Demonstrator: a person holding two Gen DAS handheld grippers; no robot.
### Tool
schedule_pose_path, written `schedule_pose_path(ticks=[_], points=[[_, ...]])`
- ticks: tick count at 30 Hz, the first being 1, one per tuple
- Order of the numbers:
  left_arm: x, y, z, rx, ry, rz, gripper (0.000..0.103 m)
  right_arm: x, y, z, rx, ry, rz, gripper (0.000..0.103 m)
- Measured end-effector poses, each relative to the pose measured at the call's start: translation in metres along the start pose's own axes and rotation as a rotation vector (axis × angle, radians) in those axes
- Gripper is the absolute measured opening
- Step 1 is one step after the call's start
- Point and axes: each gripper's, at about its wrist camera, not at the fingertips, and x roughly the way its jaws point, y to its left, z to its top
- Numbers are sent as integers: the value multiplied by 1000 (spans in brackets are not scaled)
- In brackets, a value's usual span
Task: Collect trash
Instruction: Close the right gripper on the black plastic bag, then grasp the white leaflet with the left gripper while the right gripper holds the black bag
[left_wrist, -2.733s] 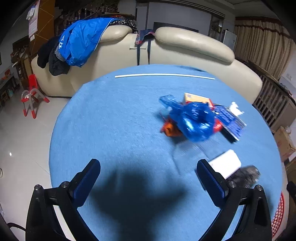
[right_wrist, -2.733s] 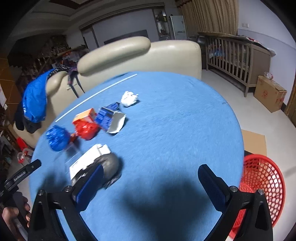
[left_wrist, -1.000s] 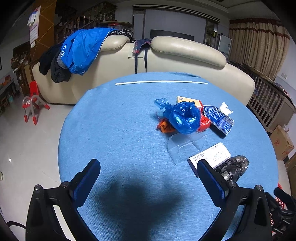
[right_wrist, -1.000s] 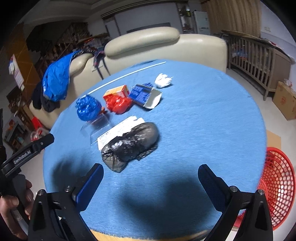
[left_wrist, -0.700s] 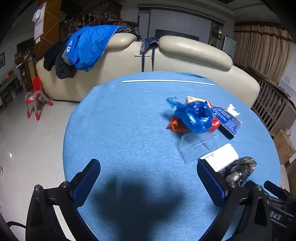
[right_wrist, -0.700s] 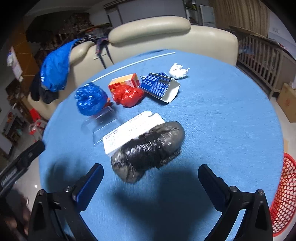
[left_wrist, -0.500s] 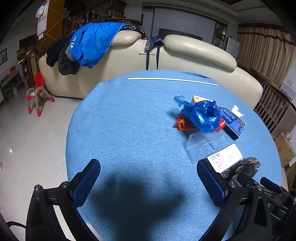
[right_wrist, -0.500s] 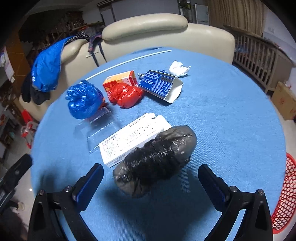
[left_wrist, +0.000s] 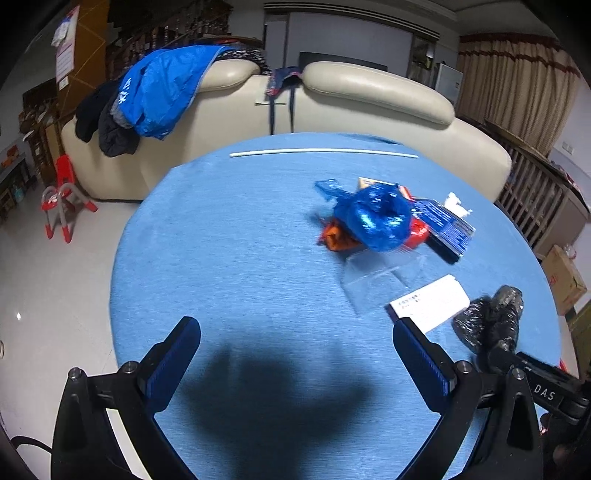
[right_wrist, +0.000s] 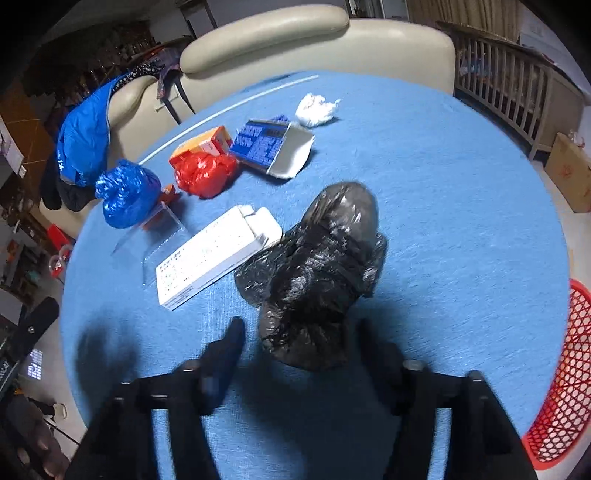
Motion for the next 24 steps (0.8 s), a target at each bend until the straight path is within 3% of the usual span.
schedule_pose_path(ticks=[7, 8, 10, 12, 17, 20, 24], points=[[0, -16, -2, 51, 2, -16, 103, 4, -3, 11, 24, -45, -13, 75], [0, -18, -2, 59, 3, -19, 103, 8, -1, 11, 17, -43, 1, 70], [2, -22, -2, 82, 6, -29, 103, 13, 0, 11, 11, -38, 8, 43], [5, -30, -1, 105, 8, -49, 103, 12, -4, 10, 11, -44, 27, 42], [20, -73, 1, 241, 32, -135, 103, -2, -14, 12, -48, -76, 8, 40], [36, -105, 3, 372, 61, -205, 103, -10, -27, 13, -59, -92, -3, 40], [59, -132, 4, 541, 86, -216, 103, -18, -49, 14, -48, -98, 18, 40]])
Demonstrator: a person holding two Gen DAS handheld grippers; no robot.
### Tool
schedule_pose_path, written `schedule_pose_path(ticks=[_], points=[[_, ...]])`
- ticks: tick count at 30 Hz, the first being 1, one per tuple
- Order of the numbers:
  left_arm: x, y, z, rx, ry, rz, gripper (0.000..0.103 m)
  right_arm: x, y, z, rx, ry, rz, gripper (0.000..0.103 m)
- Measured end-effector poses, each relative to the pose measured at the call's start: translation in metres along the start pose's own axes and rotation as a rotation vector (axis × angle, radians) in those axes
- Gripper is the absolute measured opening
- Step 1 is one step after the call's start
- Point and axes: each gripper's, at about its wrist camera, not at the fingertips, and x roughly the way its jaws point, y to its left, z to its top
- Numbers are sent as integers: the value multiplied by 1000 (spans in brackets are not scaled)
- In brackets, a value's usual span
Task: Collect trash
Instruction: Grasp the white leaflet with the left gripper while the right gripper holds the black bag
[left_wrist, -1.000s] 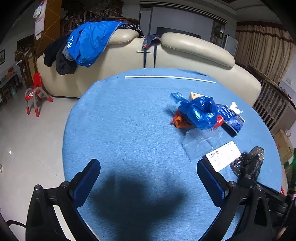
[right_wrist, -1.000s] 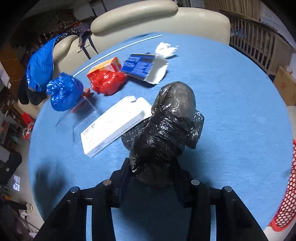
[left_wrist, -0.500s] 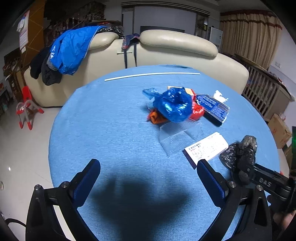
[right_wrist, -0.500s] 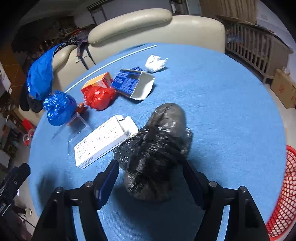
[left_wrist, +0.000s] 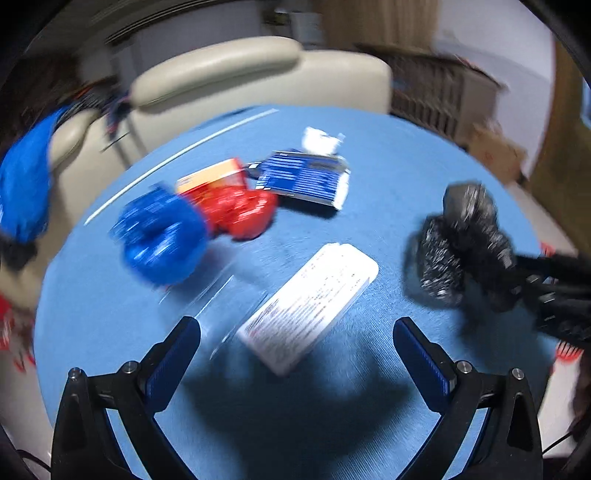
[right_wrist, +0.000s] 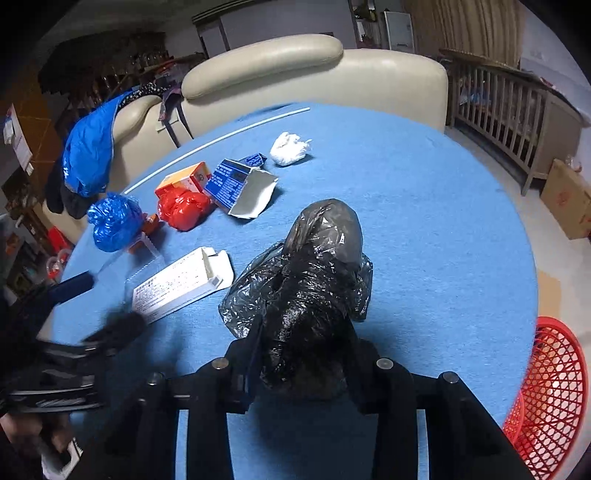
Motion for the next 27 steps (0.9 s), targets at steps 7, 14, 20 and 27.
schedule_pose_path(ticks=[7, 14, 20, 27], points=[[34, 8, 17, 85, 82, -13, 103, 2, -17, -4, 32, 7, 42, 40], [48, 9, 12, 71, 191, -99, 75, 3, -17, -4, 31, 5, 54, 40], [34, 1, -3, 7, 182, -117, 57, 4, -14, -5, 24, 8, 48, 40], [11, 8, -19, -115, 147, -135, 52, -1, -9, -9, 18, 5, 49, 40]])
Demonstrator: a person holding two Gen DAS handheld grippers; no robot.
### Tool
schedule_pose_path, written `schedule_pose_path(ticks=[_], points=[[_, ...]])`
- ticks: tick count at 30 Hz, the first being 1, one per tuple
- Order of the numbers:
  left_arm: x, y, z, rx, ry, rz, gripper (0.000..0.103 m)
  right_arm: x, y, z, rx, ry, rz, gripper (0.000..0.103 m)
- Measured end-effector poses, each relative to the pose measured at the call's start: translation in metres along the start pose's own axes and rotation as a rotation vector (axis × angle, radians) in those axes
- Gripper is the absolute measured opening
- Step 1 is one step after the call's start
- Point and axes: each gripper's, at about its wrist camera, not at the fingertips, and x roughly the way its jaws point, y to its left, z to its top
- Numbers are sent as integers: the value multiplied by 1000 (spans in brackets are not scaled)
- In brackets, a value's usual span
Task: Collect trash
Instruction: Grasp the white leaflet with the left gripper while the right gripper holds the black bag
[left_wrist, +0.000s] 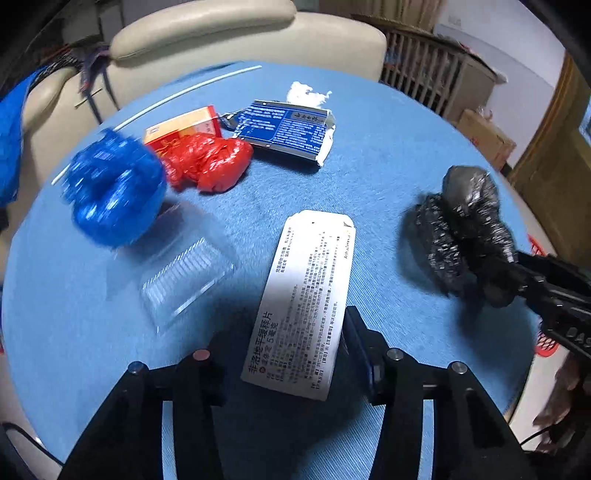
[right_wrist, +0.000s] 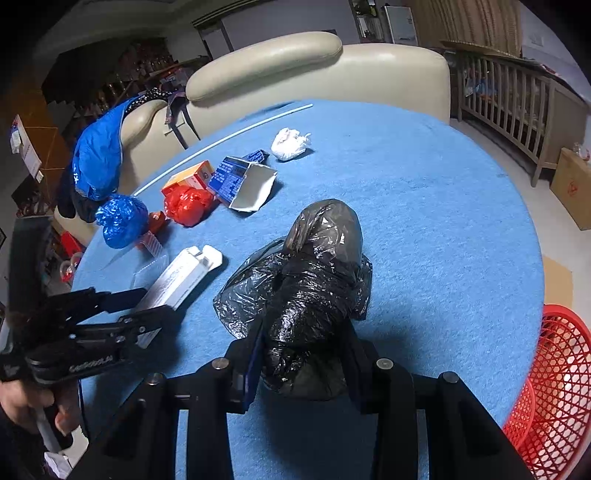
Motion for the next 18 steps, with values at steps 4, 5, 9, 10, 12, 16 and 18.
schedule_pose_path(ticks=[4, 5, 9, 10, 12, 16, 18], points=[[-14, 6, -17, -50, -34, 13, 51, 0, 3, -2, -7, 2, 4, 40], [-16, 8, -20, -70, -41, 13, 51, 0, 4, -2, -9, 1, 2, 40], [-26, 14, -19, -120, -69, 32, 50, -7, 8, -1, -16, -10, 3, 40], [-29, 15, -19, -133, -77, 37, 50, -9, 10, -1, -20, -14, 3, 40], [-34, 18, -16, -154, -95, 45, 50, -12, 14, -1, -31, -19, 3, 40], [-48, 23, -24, -196, -122, 66, 50, -18, 22, -1, -47, -32, 4, 40], [-55, 29, -28, -222, -135, 74, 50, -20, 28, 0, -58, -38, 7, 40]])
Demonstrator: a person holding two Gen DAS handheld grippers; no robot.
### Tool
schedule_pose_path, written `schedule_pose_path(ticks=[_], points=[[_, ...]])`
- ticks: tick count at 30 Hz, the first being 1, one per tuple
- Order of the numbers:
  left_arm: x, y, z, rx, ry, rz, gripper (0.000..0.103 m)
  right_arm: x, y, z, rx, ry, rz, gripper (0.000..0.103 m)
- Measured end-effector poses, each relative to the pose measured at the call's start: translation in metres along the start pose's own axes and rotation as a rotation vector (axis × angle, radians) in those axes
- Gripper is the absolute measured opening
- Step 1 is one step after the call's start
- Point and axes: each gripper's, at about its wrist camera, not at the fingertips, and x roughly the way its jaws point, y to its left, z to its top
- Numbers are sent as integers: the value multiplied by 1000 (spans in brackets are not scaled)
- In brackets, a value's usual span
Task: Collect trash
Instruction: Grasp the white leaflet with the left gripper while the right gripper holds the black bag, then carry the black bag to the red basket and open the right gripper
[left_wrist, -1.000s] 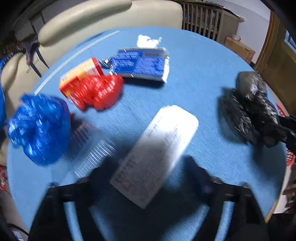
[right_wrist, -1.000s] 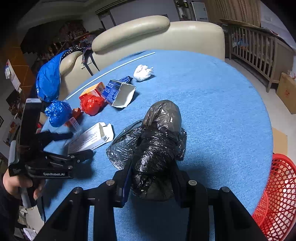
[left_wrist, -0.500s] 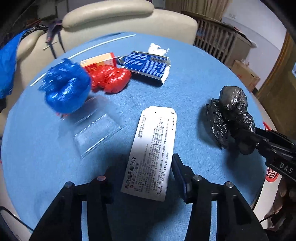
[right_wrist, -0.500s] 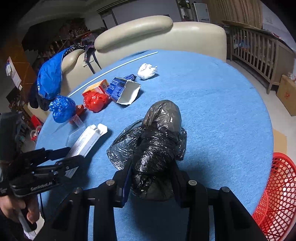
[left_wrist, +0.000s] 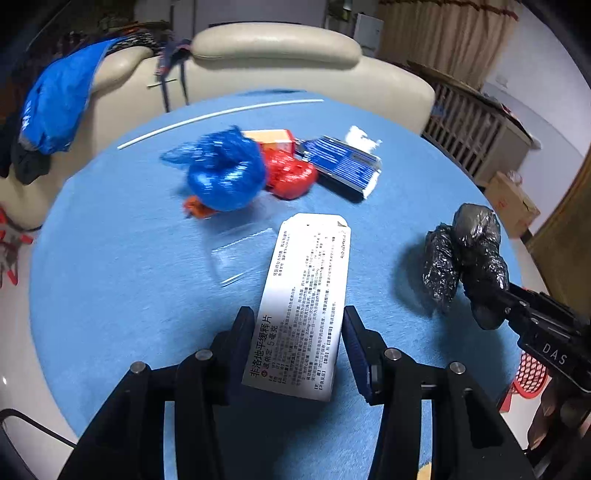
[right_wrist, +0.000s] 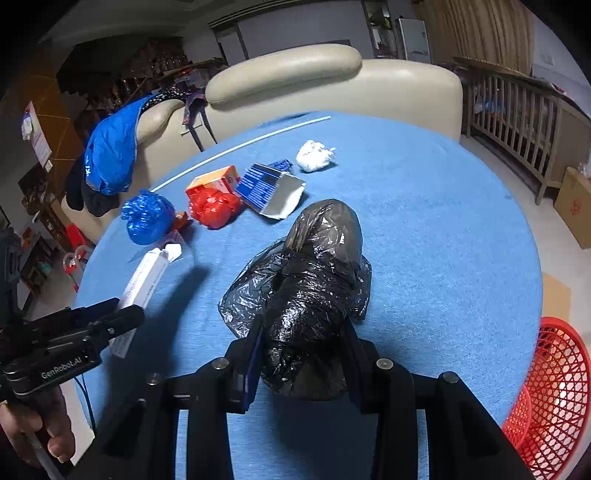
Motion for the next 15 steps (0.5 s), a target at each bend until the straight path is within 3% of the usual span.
schedule_pose_path(ticks=[15], points=[[-30, 26, -12, -81, -63, 45, 50, -20, 31, -1, -42, -41, 33, 40]])
